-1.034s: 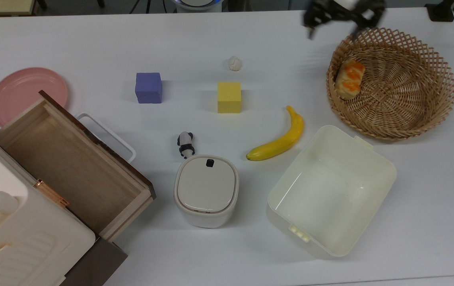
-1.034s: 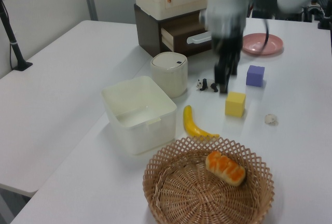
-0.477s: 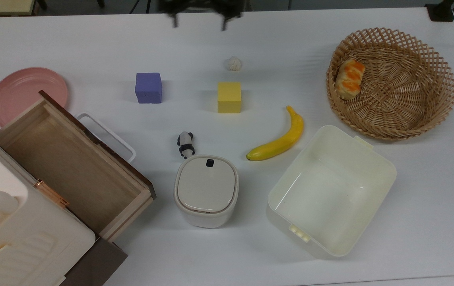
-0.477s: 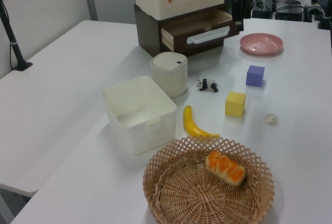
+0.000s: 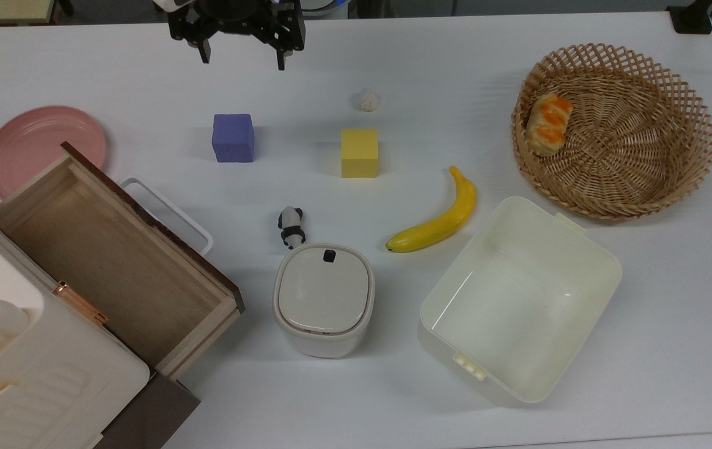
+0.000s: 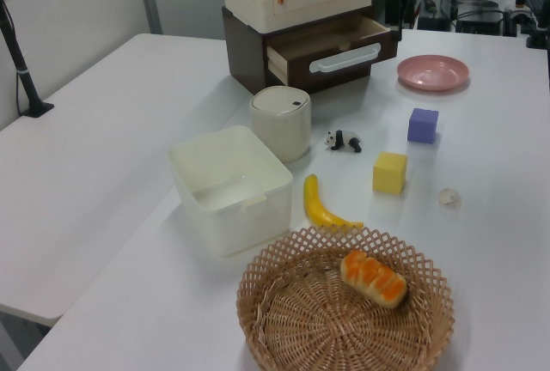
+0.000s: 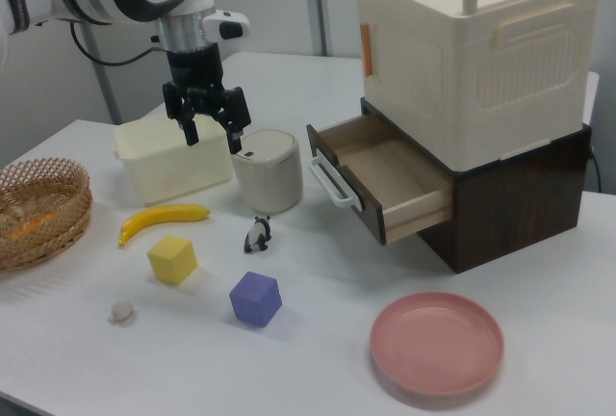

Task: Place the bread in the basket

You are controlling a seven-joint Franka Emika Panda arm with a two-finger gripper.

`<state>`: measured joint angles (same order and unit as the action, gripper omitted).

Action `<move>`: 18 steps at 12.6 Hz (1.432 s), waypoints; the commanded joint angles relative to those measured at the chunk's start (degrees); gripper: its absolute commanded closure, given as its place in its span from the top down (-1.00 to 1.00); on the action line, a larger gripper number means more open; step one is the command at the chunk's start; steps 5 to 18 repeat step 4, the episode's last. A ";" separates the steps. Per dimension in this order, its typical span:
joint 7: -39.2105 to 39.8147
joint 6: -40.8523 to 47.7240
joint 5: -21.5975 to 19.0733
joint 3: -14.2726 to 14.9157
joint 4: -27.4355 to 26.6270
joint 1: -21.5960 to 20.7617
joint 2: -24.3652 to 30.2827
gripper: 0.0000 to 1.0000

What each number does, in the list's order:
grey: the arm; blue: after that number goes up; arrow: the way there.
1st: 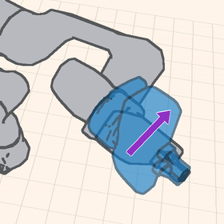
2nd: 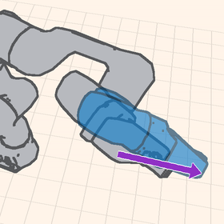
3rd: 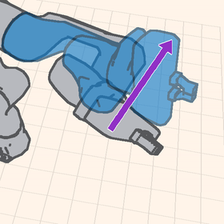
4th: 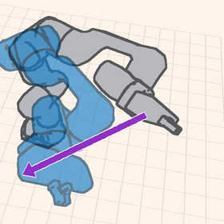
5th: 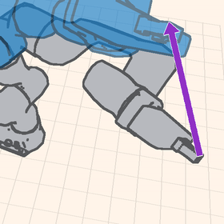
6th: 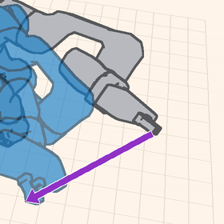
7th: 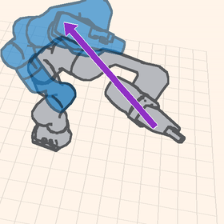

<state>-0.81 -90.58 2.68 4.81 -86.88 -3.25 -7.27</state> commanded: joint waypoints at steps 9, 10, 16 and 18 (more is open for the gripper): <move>-2.97 -0.12 -0.66 -0.33 -0.92 -0.09 1.74 1.00; -2.97 -0.12 -0.66 -0.33 -0.92 -0.09 1.74 1.00; -2.97 -0.12 -0.66 -0.33 -0.92 -0.09 1.74 1.00; -2.97 -0.12 -0.66 -0.33 -0.92 -0.09 1.74 1.00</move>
